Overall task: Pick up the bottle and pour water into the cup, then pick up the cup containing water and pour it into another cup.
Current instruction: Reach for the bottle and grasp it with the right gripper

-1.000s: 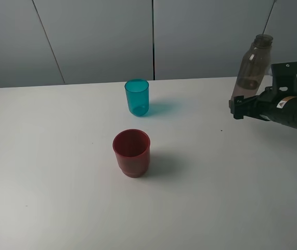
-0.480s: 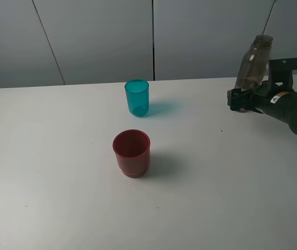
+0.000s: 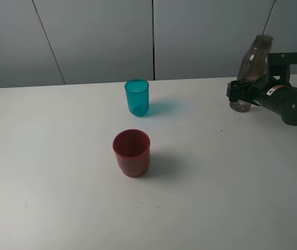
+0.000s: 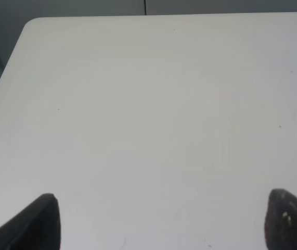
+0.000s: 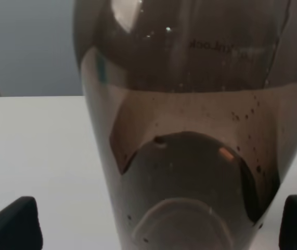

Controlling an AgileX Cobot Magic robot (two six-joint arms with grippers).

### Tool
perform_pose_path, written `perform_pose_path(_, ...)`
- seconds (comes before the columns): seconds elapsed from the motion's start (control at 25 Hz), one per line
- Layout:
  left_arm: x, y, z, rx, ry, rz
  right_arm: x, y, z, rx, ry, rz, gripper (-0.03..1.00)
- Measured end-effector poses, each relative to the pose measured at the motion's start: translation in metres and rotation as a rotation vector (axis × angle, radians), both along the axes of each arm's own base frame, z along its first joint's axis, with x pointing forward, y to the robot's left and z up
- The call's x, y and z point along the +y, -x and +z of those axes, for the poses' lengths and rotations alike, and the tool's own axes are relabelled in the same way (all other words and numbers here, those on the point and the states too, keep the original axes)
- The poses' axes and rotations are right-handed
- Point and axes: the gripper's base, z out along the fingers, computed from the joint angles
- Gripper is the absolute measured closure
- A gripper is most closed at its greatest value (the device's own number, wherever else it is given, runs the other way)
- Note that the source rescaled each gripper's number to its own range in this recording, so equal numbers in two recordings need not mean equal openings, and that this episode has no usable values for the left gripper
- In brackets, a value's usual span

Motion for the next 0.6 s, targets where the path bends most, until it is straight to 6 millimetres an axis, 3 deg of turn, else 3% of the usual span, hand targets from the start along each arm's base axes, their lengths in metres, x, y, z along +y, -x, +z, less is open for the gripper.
perform_pose_path(0.6, 0.000, 0.000, 0.000, 0.000, 0.000, 0.000, -0.005, -0.015, -0.006, -0.020, -0.006, -0.038, 0.00)
